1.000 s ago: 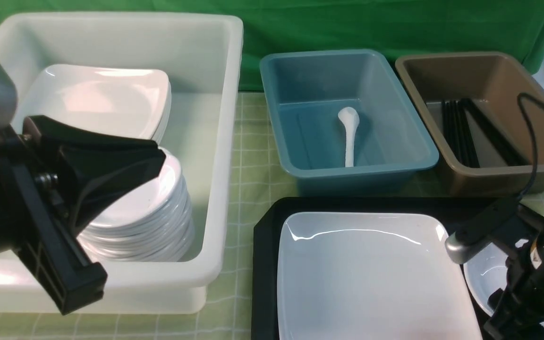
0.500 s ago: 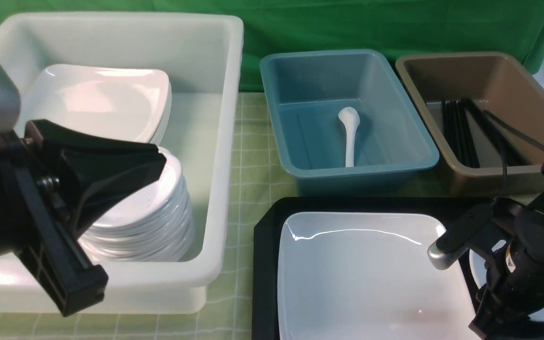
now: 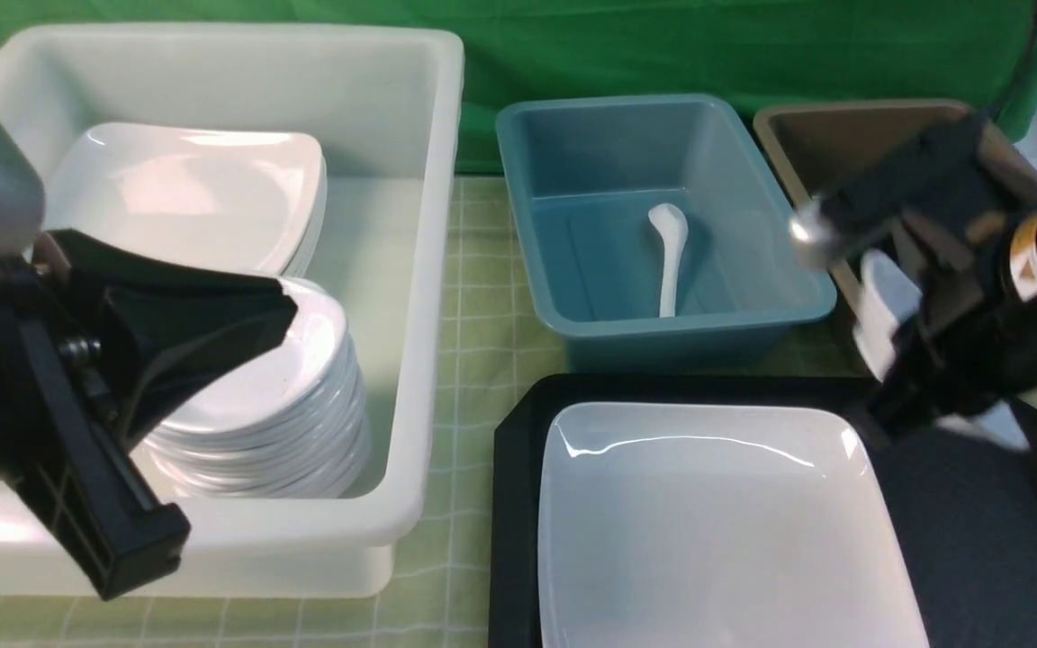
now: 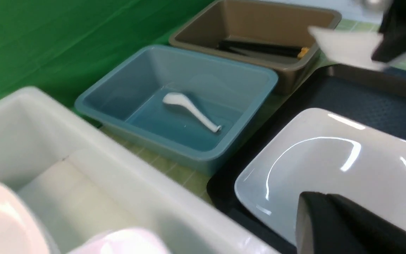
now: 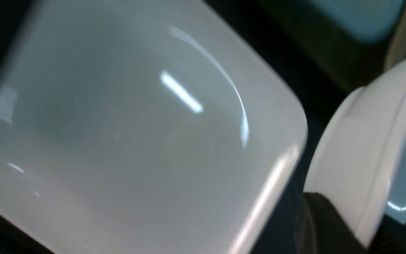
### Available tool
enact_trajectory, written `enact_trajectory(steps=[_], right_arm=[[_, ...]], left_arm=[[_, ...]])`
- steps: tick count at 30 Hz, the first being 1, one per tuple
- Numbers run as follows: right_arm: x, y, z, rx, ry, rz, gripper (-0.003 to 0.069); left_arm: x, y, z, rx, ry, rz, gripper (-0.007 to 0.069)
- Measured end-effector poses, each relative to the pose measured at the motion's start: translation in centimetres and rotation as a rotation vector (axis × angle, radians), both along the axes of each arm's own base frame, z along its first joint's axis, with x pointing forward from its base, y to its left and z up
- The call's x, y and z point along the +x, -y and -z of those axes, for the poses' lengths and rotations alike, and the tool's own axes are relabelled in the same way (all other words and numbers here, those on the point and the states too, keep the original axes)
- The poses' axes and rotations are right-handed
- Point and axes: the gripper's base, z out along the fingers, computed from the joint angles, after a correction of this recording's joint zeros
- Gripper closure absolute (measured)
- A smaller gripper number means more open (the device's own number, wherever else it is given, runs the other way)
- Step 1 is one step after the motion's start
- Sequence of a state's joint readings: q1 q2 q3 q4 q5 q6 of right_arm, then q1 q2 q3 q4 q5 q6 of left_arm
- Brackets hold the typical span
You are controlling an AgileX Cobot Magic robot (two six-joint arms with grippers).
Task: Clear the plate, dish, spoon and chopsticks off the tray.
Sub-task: Use the right arm to put the small plate into the large storage box on the left, then use the left arm to grab a plate from the dinner plate
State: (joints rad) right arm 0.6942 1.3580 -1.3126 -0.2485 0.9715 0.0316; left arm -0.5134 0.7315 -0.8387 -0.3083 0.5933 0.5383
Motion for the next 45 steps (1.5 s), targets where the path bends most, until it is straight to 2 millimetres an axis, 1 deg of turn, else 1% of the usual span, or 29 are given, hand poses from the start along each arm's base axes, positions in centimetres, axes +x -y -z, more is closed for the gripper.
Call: enact_trajectory(steps=[1,2,4,5,6,7,8,9,11,13,14,15,18,20,21,22,23,26,28,29,30,31,33,35,36,37,38,42,45], right_arm=[[-0.6,-1.4,-1.3,0.035,0.036,-0.054,0.0598],[-0.9,-2.6,-1.7,0.049,0.051,-0.099,0.0598],[-1.8,-5.3,-3.6,0.11,0.113,-0.205,0.0599],[-2.6,-8.5,-4.2,0.146,0.151,-0.316,0.0598],[-2.7,-9.3,-4.5,0.159,0.166,-0.342,0.0598],[-2.9,-12.1,-4.4,0.172,0.192,-0.428,0.0598],[-2.8,-14.0,-3.9,0.175,0.208,-0.479,0.0598],[-2.8,-14.8,-3.7,0.176,0.212,-0.495,0.0598],[-1.9,-19.3,-1.4,0.152,0.244,-0.6,0.0598],[-1.1,-21.8,0.7,0.122,0.246,-0.645,0.0598],[-0.7,-22.6,1.1,0.113,0.251,-0.658,0.0598],[-0.1,-23.9,2.7,0.083,0.243,-0.677,0.0596],[0.9,-25.7,4.9,0.028,0.255,-0.7,0.0571],[1.3,-26.3,5.9,0.009,0.259,-0.707,0.0503],[1.4,-26.5,6.2,0.001,0.259,-0.708,0.0417],[1.4,-26.5,6.2,0.001,0.259,-0.708,0.0417],[1.5,-26.6,6.3,-0.004,0.26,-0.708,0.0332],[1.3,-26.2,6.1,-0.03,0.239,-0.701,0.0174],[1.0,-25.8,5.6,-0.047,0.224,-0.697,0.0141],[0.5,-25.0,4.8,-0.074,0.197,-0.688,0.0111],[-0.3,-24.0,3.6,-0.097,0.172,-0.677,0.0104],[-0.3,-24.0,3.6,-0.104,0.165,-0.675,0.0102],[-1.6,-21.6,0.5,-0.118,0.133,-0.637,0.0112],[-2.2,-19.7,-1.4,-0.127,0.105,-0.597,0.0145],[-2.6,-18.2,-2.8,-0.124,0.09,-0.559,0.0185],[-2.6,-17.5,-3.3,-0.116,0.086,-0.537,0.0207],[-2.7,-16.4,-4.2,-0.096,0.095,-0.511,0.0255],[-3.6,-12.3,-5.4,-0.069,0.088,-0.434,0.0431],[-5.3,-8.4,-6.1,-0.027,0.075,-0.359,0.0498]], left_arm=[[-0.3,-0.4,-0.2,0.002,-0.001,-0.022,0.0615],[-0.6,-0.8,-0.4,0.017,0.0,-0.04,0.0615],[-1.7,-1.9,-0.9,0.004,0.002,-0.092,0.0615],[-2.9,-3.1,-1.2,-0.003,0.015,-0.143,0.0615],[-3.3,-3.4,-1.2,-0.005,0.019,-0.158,0.0615],[-5.0,-5.0,-1.4,-0.014,0.037,-0.216,0.0615],[-6.1,-5.9,-1.4,-0.017,0.049,-0.247,0.0615],[-6.3,-6.1,-1.4,-0.014,0.045,-0.254,0.0615],[-8.9,-8.1,-1.1,-0.028,0.068,-0.307,0.0615],[-10.4,-9.0,-0.9,-0.045,0.083,-0.323,0.0615],[-10.9,-9.4,-0.7,-0.048,0.083,-0.328,0.0615],[-11.5,-9.7,-0.6,-0.056,0.088,-0.333,0.0615],[-12.0,-10.1,-0.3,-0.053,0.081,-0.337,0.0615],[-12.1,-10.1,-0.3,-0.053,0.072,-0.334,0.0615],[-12.0,-10.0,-0.3,-0.057,0.067,-0.329,0.0615],[-12.0,-9.9,-0.3,-0.06,0.064,-0.326,0.0615],[-12.0,-9.8,-0.3,-0.062,0.056,-0.318,0.0615],[-11.5,-9.3,-0.3,-0.042,0.039,-0.295,0.0615],[-11.2,-9.0,-0.3,-0.03,0.028,-0.284,0.0615],[-10.8,-8.7,-0.3,-0.009,0.015,-0.269,0.0615],[-10.3,-8.3,-0.2,0.016,0.003,-0.251,0.0615],[-10.2,-8.2,-0.2,0.018,0.0,-0.251,0.0615],[-9.2,-7.3,-0.1,0.065,-0.035,-0.209,0.0615],[-8.2,-6.5,0.0,0.111,-0.06,-0.17,0.0615],[-7.6,-5.9,0.2,0.137,-0.082,-0.134,0.0615],[-7.2,-5.5,0.3,0.157,-0.093,-0.113,0.0615],[-6.7,-4.8,0.4,0.168,-0.121,-0.071,0.0615],[-5.3,-3.1,0.8,0.195,-0.165,0.042,0.0615],[-4.6,-2.3,0.9,0.197,-0.179,0.082,0.0615]])
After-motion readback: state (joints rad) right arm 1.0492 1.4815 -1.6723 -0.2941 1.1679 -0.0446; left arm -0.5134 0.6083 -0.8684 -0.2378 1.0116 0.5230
